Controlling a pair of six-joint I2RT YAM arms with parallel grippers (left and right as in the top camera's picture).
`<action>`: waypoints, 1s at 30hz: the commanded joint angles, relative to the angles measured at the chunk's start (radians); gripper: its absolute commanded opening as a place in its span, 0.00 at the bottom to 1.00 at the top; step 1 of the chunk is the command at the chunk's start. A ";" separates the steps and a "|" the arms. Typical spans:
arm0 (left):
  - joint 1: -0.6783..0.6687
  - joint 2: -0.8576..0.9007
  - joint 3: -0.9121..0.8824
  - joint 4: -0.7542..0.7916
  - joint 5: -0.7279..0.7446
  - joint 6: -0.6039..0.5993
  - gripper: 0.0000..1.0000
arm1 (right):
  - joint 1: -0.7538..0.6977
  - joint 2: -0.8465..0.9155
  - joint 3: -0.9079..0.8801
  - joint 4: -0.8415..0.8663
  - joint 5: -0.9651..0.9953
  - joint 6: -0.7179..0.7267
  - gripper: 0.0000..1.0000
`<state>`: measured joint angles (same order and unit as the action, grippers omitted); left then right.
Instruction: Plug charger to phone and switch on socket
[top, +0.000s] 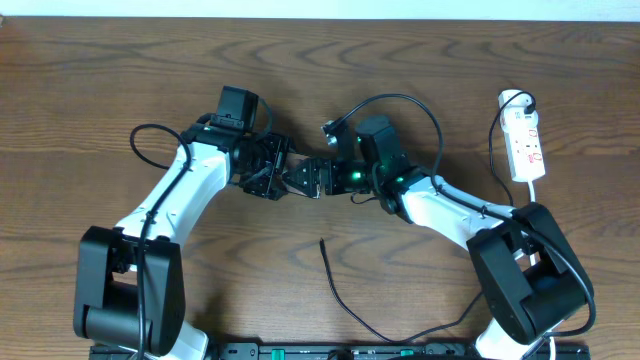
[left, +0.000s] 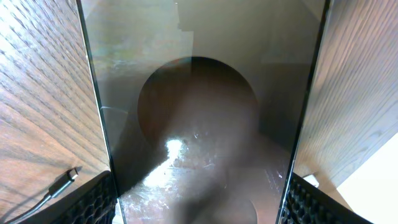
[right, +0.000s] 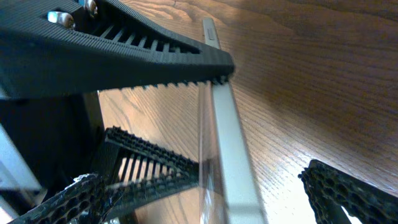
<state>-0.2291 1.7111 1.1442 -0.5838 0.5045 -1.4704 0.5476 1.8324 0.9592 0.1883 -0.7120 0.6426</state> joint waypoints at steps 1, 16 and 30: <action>-0.016 -0.030 0.025 -0.002 -0.001 -0.015 0.08 | 0.024 0.002 0.015 0.002 0.066 0.001 0.98; -0.032 -0.030 0.025 0.010 -0.001 -0.048 0.07 | 0.035 0.002 0.015 0.002 0.082 0.015 0.38; -0.032 -0.030 0.025 0.024 -0.046 -0.054 0.16 | 0.036 0.002 0.015 0.003 0.085 0.015 0.01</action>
<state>-0.2581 1.7035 1.1473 -0.5560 0.4786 -1.5234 0.5766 1.8385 0.9577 0.1795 -0.6090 0.6727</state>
